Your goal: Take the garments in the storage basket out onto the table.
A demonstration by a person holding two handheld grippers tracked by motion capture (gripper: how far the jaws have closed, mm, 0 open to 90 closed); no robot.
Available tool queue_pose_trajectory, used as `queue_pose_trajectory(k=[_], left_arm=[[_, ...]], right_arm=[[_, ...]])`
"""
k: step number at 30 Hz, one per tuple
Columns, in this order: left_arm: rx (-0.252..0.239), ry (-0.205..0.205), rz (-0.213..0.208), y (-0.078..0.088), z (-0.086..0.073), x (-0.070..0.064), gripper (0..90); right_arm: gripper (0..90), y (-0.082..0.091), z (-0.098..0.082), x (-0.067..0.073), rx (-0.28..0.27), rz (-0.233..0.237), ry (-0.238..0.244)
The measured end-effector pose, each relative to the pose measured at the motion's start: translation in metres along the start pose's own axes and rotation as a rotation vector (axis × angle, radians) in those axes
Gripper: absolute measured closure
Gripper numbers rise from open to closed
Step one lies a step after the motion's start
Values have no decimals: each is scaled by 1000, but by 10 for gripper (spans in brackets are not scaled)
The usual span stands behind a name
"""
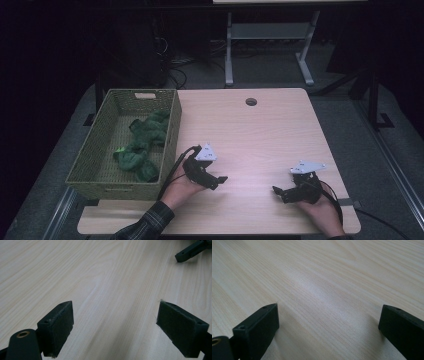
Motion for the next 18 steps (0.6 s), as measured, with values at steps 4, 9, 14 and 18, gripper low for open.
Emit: queue_pose_trajectory(k=[4, 9, 14, 18], left_arm=[[-9, -12, 9, 6, 8, 0, 134], [-6, -30, 17, 13, 15, 1, 134], [-8, -37, 14, 20, 23, 1, 134], [-13, -42, 19, 26, 29, 1, 134]], right_arm=[[25, 0, 0, -1, 2, -4, 1], [25, 0, 0, -1, 1, -4, 0], [25, 0, 0, -1, 0, -4, 0], [25, 0, 0, -1, 1, -5, 1]])
Point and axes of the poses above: each handheld gripper's, and its own axes: y roughly backward along the jaws, z roughly out of its top, x roughly to its left, the point moved 4 cm from there along -y, roughly forward along the jaws, and after that the axes turned 3 degrees about -y, right-handed, at the moved point
